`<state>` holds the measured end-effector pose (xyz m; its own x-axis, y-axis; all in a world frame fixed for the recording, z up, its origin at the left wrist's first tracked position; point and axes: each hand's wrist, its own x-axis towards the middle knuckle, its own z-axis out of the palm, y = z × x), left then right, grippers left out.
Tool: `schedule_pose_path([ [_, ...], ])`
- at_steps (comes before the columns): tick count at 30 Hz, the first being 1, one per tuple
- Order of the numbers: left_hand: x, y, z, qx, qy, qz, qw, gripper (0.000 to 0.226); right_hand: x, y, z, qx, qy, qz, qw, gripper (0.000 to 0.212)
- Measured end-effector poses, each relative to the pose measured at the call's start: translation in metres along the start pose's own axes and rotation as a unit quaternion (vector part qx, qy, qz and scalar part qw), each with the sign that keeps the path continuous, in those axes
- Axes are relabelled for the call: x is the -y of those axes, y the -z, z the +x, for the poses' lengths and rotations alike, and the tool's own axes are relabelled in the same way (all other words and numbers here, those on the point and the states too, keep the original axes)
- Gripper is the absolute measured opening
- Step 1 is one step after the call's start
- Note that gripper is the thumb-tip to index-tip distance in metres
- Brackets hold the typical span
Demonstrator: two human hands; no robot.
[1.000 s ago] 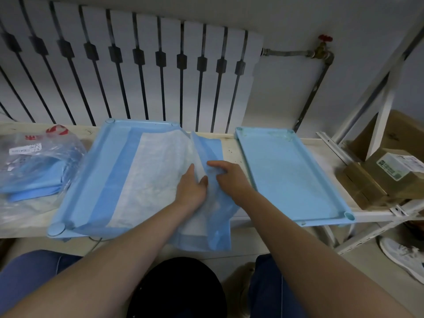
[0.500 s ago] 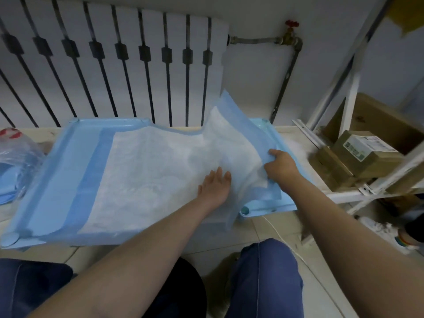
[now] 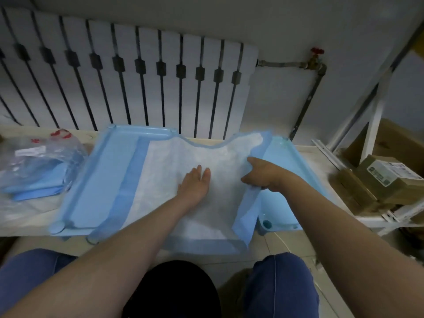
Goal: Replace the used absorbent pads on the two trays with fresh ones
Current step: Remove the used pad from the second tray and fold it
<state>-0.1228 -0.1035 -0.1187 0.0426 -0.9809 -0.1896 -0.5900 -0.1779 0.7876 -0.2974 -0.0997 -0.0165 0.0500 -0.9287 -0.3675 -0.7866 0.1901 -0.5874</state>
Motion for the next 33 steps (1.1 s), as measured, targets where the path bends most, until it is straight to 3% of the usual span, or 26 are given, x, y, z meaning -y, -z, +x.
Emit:
schedule_pose_path([
  [2, 0.016, 0.028, -0.004, -0.022, -0.002, -0.087, 0.996, 0.061, 0.029, -0.018, 0.004, 0.011, 0.040, 0.011, 0.999, 0.071],
  [9, 0.071, 0.112, -0.022, -0.101, 0.083, -0.309, 0.942, 0.052, 0.124, -0.105, 0.010, 0.085, 0.153, -0.029, 0.984, 0.073],
  [13, 0.091, 0.138, -0.031, -0.109, 0.122, -0.377, 0.911, 0.057, 0.148, -0.147, 0.013, 0.107, 0.182, -0.062, 0.975, 0.066],
  [19, 0.107, 0.145, -0.035, -0.110, 0.154, -0.437, 0.879, 0.041, 0.149, -0.188, 0.020, 0.122, 0.200, -0.102, 0.967, 0.059],
  [23, 0.116, 0.136, -0.027, -0.118, 0.142, -0.389, 0.903, 0.049, 0.138, -0.194, 0.027, 0.123, 0.182, -0.032, 0.975, 0.048],
  [28, 0.120, 0.123, -0.028, -0.107, 0.102, -0.202, 0.968, 0.084, 0.114, -0.178, 0.038, -0.011, 0.126, 0.047, 0.991, 0.031],
  [33, 0.100, 0.119, -0.034, -0.107, 0.040, -0.021, 0.993, 0.061, 0.080, -0.157, 0.035, -0.088, 0.066, -0.038, 0.993, 0.038],
])
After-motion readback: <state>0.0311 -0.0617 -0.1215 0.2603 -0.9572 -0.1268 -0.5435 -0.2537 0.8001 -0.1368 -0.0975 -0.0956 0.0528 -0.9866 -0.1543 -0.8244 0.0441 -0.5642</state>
